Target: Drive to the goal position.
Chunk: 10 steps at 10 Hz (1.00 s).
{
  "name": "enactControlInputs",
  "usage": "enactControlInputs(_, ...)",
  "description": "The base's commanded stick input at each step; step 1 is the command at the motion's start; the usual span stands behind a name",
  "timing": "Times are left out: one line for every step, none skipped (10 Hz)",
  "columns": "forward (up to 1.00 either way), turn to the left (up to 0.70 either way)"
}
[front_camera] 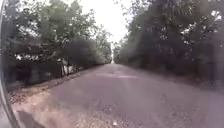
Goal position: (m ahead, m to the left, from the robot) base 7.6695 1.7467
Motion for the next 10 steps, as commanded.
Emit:
enactControlInputs(0.70,0.00)
enactControlInputs(0.70,0.00)
enactControlInputs(0.70,0.00)
enactControlInputs(0.70,0.00)
enactControlInputs(0.70,0.00)
enactControlInputs(0.70,0.00)
enactControlInputs(0.70,0.00)
enactControlInputs(0.70,0.00)
enactControlInputs(0.70,0.00)
enactControlInputs(0.70,0.00)
